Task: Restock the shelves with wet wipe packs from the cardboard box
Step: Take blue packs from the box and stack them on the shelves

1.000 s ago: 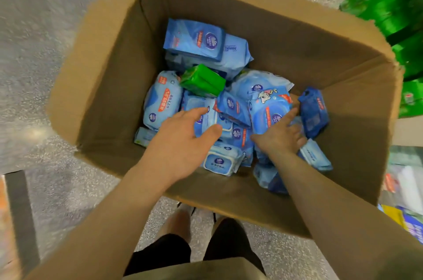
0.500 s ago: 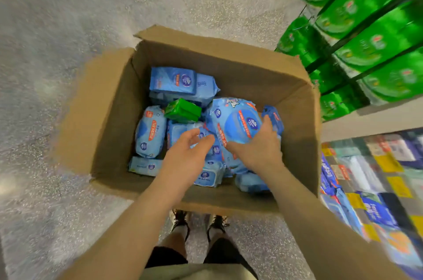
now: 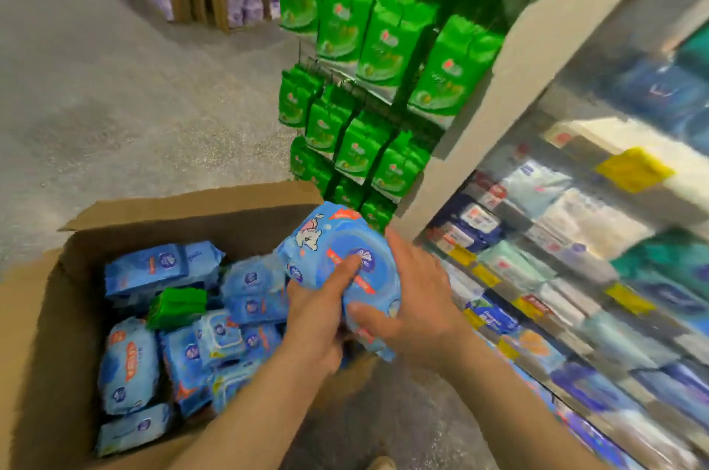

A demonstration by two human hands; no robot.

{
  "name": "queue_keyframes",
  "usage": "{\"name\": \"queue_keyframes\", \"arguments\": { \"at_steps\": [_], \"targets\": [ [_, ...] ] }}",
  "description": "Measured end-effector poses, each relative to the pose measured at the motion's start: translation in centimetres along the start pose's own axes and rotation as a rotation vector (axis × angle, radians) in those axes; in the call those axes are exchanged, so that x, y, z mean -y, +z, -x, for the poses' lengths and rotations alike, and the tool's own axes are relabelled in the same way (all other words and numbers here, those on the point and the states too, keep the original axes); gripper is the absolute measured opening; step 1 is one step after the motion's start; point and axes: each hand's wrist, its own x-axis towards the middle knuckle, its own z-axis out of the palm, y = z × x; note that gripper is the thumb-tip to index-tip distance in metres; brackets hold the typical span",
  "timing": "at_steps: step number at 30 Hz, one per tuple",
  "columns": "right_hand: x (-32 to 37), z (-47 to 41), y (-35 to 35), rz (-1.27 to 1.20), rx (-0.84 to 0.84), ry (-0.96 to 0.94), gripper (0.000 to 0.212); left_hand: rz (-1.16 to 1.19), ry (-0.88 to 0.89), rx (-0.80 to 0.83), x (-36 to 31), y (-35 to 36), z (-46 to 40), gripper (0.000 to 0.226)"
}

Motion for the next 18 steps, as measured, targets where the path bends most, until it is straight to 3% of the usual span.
{"name": "queue_keyframes", "arguments": {
  "at_steps": [3, 6, 9, 11, 18],
  "targets": [
    [-5.3, 1.6, -3.4, -0.443, -0.110, 0.362, 0.119, -0.052, 0.055, 0.084, 1.8, 4.2, 0.8, 0.051],
    [-9.9, 3.5, -5.6, -0.954, -0.168, 0.612, 0.122, -0.069, 0.071, 0.158, 4.5, 9.4, 2.0, 0.050],
    [-13.4, 5.1, -8.9, -1.432, -0.301, 0.650, 0.069, -0.125, 0.133, 0.223, 8.2, 14.6, 3.5, 0.056],
    [-16.5, 6.4, -11.5, -1.596, -0.383, 0.655, 0.058, -0.157, 0.132, 0.263, 11.2, 18.3, 4.7, 0.060],
    [-24.0, 9.7, -18.0, -1.706, -0.504, 0.628, 0.059, -0.172, 0.087, 0.356, 18.8, 26.8, 8.1, 0.062]
  ]
}}
